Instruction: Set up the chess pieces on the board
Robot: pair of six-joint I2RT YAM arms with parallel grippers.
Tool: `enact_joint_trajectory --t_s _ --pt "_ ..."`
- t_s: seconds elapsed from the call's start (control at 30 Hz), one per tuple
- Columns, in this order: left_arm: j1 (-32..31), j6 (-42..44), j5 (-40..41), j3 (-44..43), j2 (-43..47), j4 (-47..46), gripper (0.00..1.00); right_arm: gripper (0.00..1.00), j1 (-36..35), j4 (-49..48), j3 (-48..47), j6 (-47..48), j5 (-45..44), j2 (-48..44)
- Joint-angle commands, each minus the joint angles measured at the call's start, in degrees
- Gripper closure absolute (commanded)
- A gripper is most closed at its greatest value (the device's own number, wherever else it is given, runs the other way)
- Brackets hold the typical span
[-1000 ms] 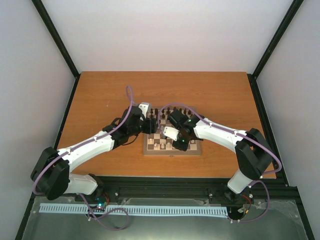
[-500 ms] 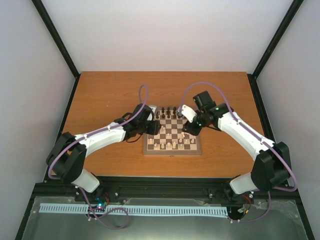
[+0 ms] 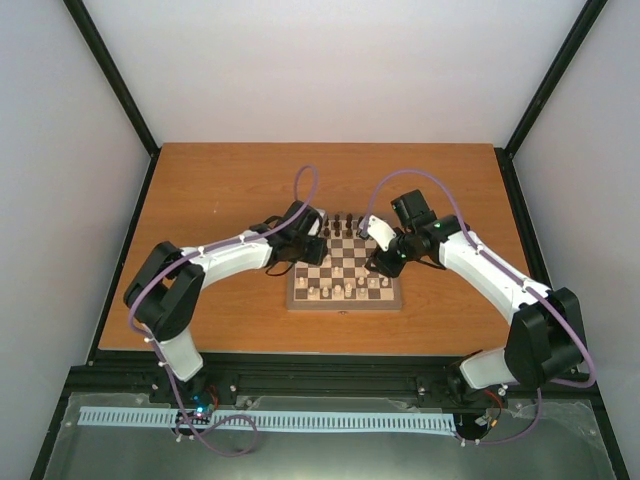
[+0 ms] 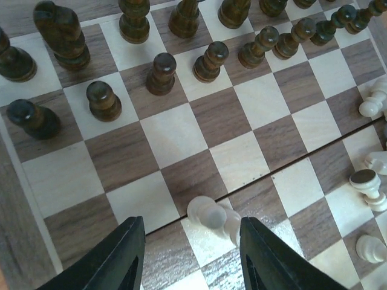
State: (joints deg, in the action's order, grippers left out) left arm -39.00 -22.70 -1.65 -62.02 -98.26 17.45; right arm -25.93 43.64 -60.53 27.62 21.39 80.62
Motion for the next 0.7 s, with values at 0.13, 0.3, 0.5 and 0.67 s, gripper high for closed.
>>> enact_joint_trajectory --t_s 0.13,0.3,0.5,0.67 --pt "0.0 0.1 0.8 -5.9 -4.6 2.1 0.54 0.59 0.9 -1.5 0.9 0.3 1.4 -1.4" --pt "0.0 0.1 0.7 -7.5 -6.7 3.1 0.57 0.59 1.0 -1.4 1.0 0.6 1.7 -1.2" --pt "0.0 0.0 0.7 -9.0 -8.5 4.6 0.61 0.59 1.1 -1.1 1.1 0.8 2.0 -0.9" --pt "0.0 0.1 1.6 -9.3 -8.5 6.3 0.63 0.59 1.1 -0.9 1.1 1.0 2.2 -0.6"
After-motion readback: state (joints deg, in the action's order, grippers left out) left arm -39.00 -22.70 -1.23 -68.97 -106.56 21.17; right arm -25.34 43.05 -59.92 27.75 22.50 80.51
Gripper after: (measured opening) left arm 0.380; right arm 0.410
